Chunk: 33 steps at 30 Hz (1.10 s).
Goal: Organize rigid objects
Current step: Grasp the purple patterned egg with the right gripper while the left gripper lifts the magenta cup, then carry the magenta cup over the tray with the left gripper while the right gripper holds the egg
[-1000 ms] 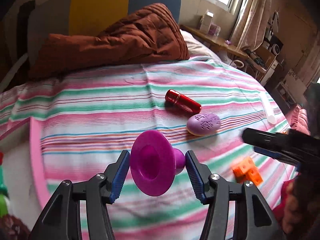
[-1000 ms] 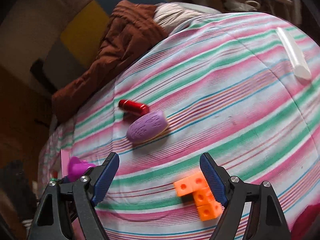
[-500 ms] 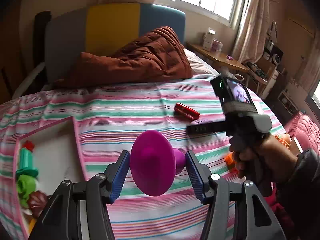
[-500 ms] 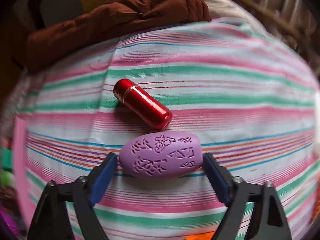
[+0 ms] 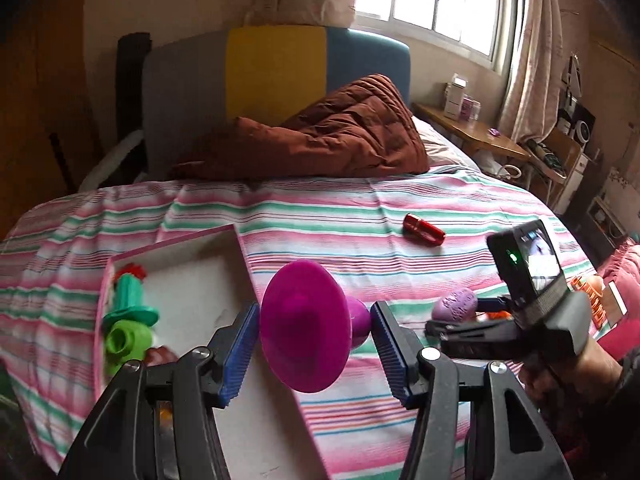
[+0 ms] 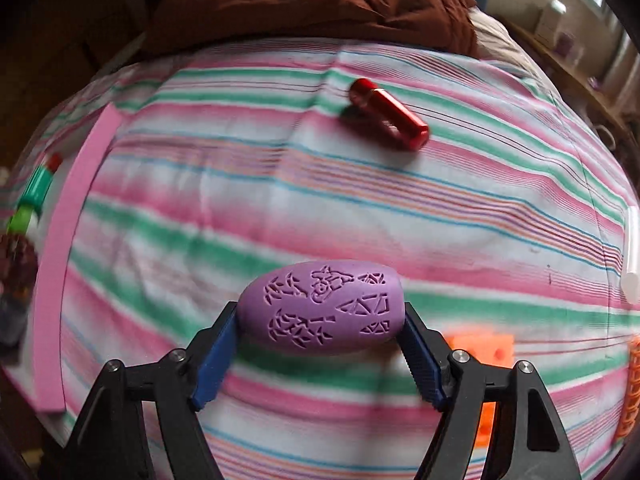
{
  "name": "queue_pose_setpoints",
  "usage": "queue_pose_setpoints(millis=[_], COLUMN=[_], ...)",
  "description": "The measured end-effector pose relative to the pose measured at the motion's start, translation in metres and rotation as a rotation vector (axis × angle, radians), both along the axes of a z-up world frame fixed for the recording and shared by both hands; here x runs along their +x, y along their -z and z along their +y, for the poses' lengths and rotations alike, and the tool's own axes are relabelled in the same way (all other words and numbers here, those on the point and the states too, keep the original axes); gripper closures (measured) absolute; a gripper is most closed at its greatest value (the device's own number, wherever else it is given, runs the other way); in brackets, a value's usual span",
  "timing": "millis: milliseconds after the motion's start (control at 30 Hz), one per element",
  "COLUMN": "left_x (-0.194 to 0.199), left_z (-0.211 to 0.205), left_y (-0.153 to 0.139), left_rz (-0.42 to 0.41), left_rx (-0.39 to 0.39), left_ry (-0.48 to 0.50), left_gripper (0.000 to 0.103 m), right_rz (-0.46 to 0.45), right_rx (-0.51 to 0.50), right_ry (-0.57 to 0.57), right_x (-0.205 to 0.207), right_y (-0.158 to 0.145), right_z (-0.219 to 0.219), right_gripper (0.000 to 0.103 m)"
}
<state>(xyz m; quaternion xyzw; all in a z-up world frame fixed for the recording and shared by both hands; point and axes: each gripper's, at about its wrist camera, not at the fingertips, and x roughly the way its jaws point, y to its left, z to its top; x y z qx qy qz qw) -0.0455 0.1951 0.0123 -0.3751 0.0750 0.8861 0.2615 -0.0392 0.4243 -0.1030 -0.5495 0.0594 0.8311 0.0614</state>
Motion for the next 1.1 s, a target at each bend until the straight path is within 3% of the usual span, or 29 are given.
queue_pose_setpoints(millis=[500,1100], left_x=[0.014,0.0], left_z=[-0.048,-0.069], left_y=[0.002,0.01], left_rz=[0.013,0.001], left_rx=[-0.011,-0.034], left_ry=[-0.08,-0.138], left_gripper=[0.046,0.046], right_rz=[0.065,0.074], right_rx=[0.031,0.04], right_ry=[-0.024,-0.025], right_x=[0.007,0.004], right_y=[-0.002,-0.001], right_z=[-0.016,-0.017], right_gripper=[0.026,0.026])
